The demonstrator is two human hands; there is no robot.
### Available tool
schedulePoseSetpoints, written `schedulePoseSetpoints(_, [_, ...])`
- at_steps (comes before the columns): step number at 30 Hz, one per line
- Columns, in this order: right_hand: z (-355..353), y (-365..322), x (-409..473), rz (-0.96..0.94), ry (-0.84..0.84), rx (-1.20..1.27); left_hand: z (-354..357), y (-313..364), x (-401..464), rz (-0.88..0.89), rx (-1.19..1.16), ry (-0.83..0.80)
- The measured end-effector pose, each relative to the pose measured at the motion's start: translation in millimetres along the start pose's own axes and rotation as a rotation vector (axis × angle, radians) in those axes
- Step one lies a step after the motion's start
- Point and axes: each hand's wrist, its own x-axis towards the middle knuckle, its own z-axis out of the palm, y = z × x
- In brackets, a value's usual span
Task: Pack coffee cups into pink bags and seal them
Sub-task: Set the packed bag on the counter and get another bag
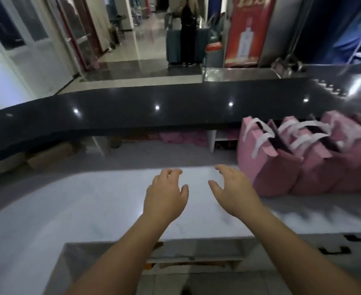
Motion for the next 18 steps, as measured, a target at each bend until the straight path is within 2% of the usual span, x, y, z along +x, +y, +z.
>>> schedulePoseSetpoints(9, [-84,94,68,0.318,0.324,-0.047,57,108,136,0.281,-0.131,-0.172])
schedulePoseSetpoints(13, [-108,131,83,0.419,0.323,-0.041,82,159,164,0.306,-0.185,-0.251])
schedulePoseSetpoints(18, [-126,170,120,0.461,0.262,-0.127,107,217,189,0.239,-0.193,-0.342])
